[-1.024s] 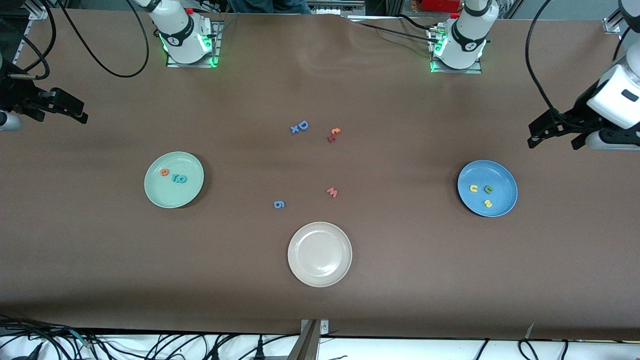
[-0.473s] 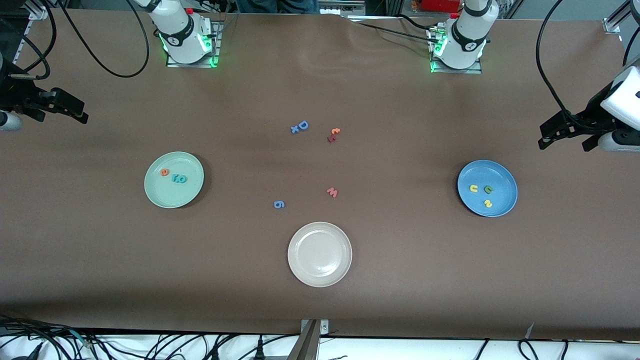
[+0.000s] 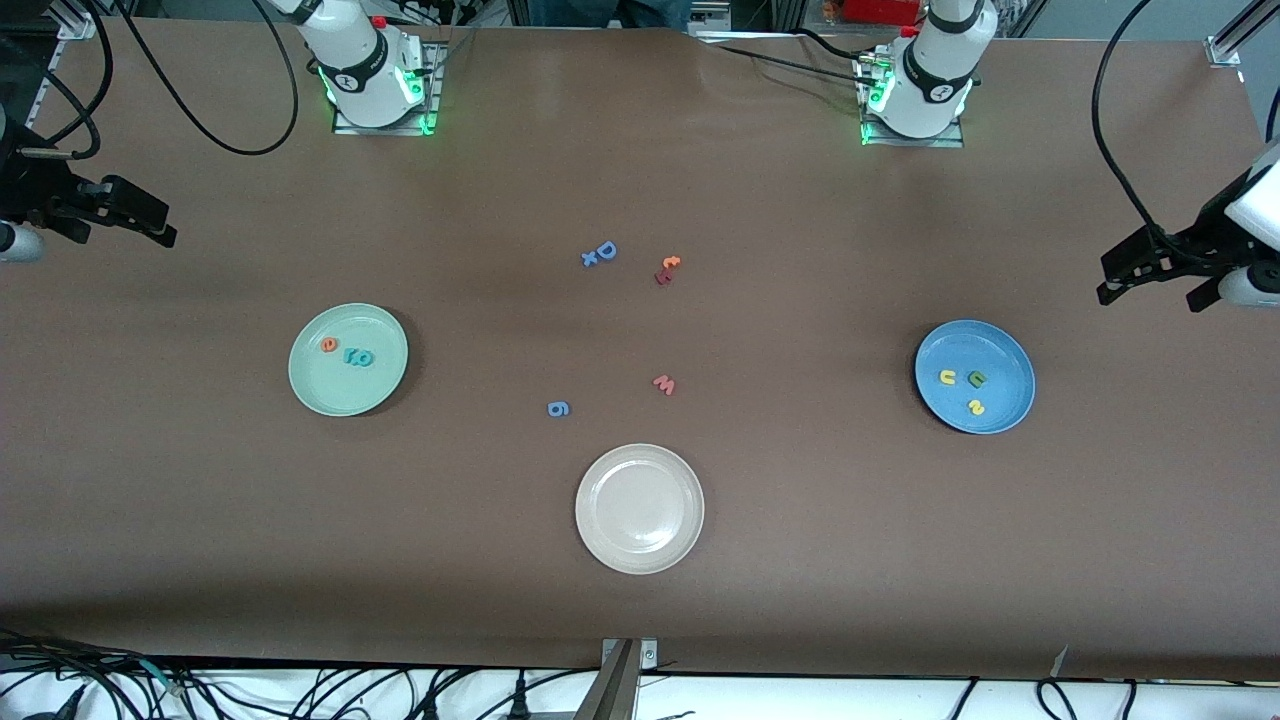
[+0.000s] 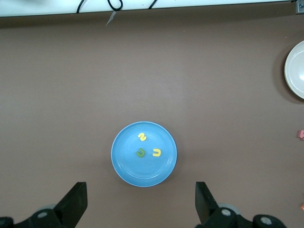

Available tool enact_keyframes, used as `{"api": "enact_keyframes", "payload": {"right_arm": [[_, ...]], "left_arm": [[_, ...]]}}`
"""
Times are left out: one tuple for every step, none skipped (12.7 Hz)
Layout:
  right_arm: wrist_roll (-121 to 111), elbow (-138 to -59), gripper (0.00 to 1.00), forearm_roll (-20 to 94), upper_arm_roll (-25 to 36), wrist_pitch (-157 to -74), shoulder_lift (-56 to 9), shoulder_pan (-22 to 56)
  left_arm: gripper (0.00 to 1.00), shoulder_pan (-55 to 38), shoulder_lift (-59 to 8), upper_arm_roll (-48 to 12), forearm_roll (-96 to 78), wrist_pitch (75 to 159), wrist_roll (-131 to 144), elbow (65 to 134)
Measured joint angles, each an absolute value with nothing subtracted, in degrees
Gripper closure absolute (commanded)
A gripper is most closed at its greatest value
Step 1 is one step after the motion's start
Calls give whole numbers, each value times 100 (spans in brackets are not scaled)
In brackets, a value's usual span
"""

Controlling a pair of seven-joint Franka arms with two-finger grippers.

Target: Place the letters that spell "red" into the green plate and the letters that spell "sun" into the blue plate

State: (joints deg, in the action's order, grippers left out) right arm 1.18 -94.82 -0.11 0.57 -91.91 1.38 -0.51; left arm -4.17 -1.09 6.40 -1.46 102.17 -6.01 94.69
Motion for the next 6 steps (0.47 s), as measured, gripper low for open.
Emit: {"api": "enact_keyframes", "payload": {"right_arm": [[118, -9482, 0, -11, 57, -9191, 138, -51], [118, -9482, 0, -11, 57, -9191, 138, -51], [118, -9482, 0, -11, 57, -9191, 138, -51], [118, -9482, 0, -11, 57, -9191, 138, -51], [118, -9482, 0, -11, 57, -9191, 138, -51], [118, -9482, 0, -11, 57, -9191, 138, -51]], "left_arm": [[0, -407, -112, 643, -146, 10217, -614, 9469], [0, -401, -120, 644, -146, 10218, -615, 9469], [0, -377, -135, 644, -146, 10219, -615, 9469], [0, -342, -152, 645, -146, 10219, -615, 9469], [0, -322, -165, 645, -146, 10218, -617, 9468], [0, -319, -174, 645, -146, 10218, -617, 9465]]}}
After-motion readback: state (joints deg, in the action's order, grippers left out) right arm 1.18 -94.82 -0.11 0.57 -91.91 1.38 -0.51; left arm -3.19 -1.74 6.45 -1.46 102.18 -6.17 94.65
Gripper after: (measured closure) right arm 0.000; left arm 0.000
